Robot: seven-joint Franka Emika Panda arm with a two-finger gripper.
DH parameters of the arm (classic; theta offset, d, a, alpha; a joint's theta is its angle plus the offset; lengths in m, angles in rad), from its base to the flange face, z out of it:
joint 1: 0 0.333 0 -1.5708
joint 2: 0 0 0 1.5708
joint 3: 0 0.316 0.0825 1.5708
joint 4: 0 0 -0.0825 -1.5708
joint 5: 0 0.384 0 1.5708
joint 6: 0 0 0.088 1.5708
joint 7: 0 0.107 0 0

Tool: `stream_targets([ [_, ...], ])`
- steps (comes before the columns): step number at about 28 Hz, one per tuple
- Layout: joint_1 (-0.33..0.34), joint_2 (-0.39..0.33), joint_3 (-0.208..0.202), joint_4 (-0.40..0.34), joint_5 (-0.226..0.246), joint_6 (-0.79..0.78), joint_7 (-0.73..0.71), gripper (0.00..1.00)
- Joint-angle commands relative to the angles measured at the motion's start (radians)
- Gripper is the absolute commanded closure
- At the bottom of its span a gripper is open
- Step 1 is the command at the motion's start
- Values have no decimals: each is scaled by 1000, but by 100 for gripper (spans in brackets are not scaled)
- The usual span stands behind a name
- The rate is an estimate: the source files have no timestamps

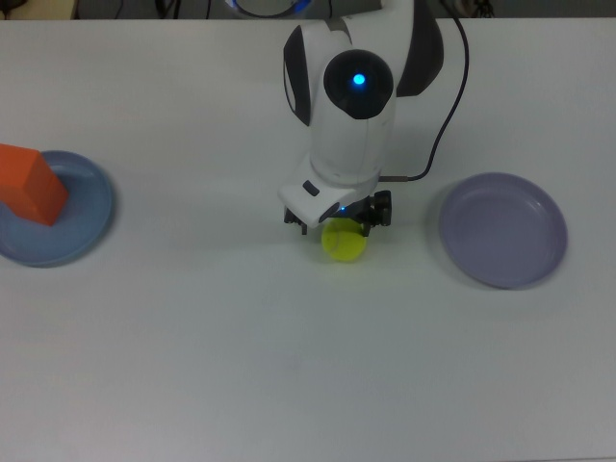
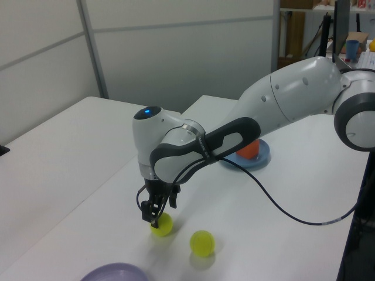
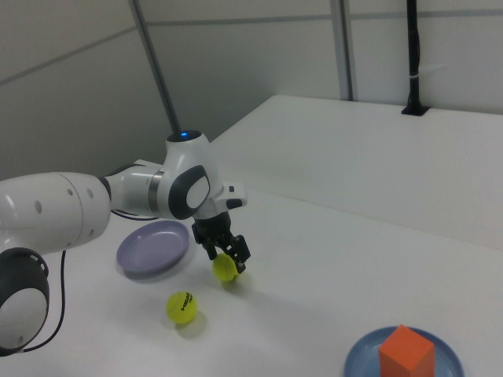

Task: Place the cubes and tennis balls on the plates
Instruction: 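Close the gripper on the yellow tennis ball and lift it, then carry the tennis ball to the lavender plate and release it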

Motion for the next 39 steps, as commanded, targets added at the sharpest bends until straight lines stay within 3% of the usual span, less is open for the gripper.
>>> stream_targets([
  [1, 15, -11, -10, -3, -73, 9, 36, 0],
  [3, 29, -9, -10, -3, -93, 7, 59, 5],
  [4, 41, -8, -12, -5, -107, 9, 83, 22],
  [5, 45, -9, -10, -5, -116, 9, 96, 30],
  [8, 46, -9, -10, -8, -131, 6, 111, 39],
  [17, 54, -9, -15, -28, -196, -5, 108, 40],
  [19, 54, -9, -15, -31, -220, -8, 108, 54],
  [28, 61, -66, -1, 3, -206, -70, 116, 54],
  [32, 107, -71, 40, 49, -182, -68, 140, 53],
  [39, 228, -58, 44, 73, -193, -39, 183, 53],
])
